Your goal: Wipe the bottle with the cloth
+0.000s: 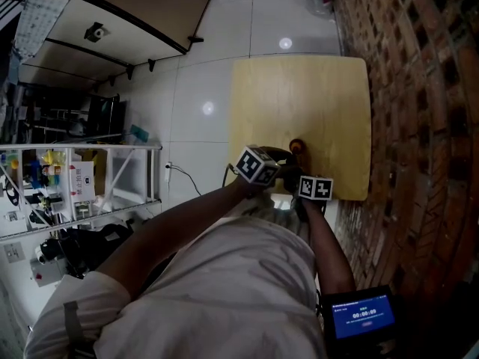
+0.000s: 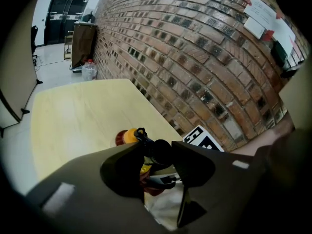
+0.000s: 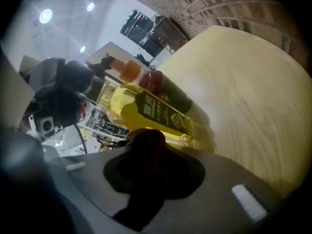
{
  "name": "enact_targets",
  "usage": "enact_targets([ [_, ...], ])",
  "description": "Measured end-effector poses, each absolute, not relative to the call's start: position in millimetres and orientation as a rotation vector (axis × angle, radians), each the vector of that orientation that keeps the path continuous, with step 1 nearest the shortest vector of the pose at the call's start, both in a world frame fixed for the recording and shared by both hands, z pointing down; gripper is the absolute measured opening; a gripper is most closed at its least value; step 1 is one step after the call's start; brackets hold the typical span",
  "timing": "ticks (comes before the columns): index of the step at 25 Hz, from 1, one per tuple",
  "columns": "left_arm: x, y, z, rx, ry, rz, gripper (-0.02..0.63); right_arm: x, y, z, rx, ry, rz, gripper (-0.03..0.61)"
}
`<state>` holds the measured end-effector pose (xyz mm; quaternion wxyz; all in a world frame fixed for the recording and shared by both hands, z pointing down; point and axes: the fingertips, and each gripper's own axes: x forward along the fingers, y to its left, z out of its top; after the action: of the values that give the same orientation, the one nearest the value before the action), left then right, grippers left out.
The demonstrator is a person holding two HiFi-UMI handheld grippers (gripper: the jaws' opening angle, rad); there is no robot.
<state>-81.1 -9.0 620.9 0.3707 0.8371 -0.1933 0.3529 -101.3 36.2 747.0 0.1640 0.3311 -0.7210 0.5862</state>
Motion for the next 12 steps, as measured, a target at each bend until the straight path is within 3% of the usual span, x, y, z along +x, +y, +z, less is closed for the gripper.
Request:
enact_targets([
  [6,-82,-13,623,2.131,-0.514,0.891,0.192,-98,34,782,0.931,-1.91,1.79,0.078],
  [12,-79,-22,613,2.079,-0.621,0.818,0.192,-74,31,792,1.106,-1.695,2.202,0.078],
])
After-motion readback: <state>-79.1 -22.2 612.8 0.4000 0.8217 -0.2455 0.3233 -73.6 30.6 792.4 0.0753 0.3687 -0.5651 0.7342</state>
